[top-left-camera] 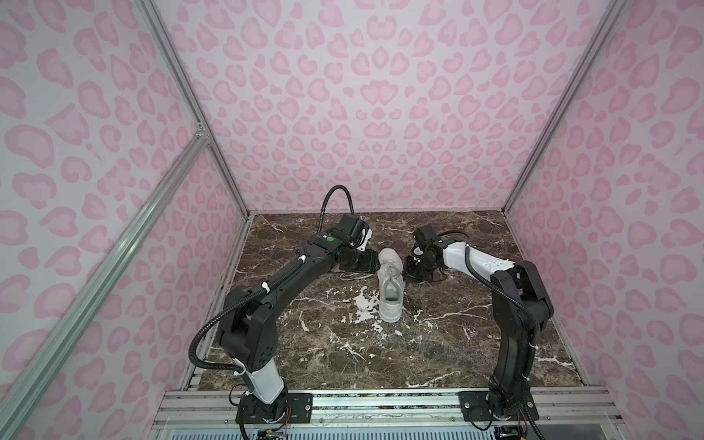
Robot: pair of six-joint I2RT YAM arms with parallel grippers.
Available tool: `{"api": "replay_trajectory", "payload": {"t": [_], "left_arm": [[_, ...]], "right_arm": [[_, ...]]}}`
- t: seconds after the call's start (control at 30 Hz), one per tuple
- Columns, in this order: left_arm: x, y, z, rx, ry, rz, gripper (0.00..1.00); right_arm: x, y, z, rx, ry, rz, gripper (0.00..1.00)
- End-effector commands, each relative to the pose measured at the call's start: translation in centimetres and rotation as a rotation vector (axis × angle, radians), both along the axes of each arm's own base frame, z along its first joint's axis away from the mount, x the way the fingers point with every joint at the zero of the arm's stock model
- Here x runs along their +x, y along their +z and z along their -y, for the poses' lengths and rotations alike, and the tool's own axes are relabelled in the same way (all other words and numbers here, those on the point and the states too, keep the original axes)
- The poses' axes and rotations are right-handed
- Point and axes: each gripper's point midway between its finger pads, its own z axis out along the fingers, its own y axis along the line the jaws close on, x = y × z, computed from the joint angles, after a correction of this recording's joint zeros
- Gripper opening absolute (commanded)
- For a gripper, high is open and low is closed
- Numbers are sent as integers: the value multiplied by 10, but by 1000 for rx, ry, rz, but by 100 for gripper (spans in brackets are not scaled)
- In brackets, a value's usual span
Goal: Tie the shoes
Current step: 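Grasp the lace end beside the sneaker with the right gripper and lift it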
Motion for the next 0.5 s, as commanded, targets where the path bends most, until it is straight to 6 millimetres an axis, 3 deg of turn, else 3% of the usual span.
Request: {"api": "replay_trajectory", "payload": {"t": [0.0, 0.27, 0.47], "left_arm": [[-4, -1, -5, 8, 12, -8, 62], [-6, -4, -4, 0, 10, -10, 61], [-6, -7, -2, -16, 14, -14, 60]], "right_arm": [[-7, 5, -12, 50, 43, -18, 1], [-6, 23, -19, 87, 63, 12, 1], [-7, 22, -21, 88, 70, 1, 1]]}}
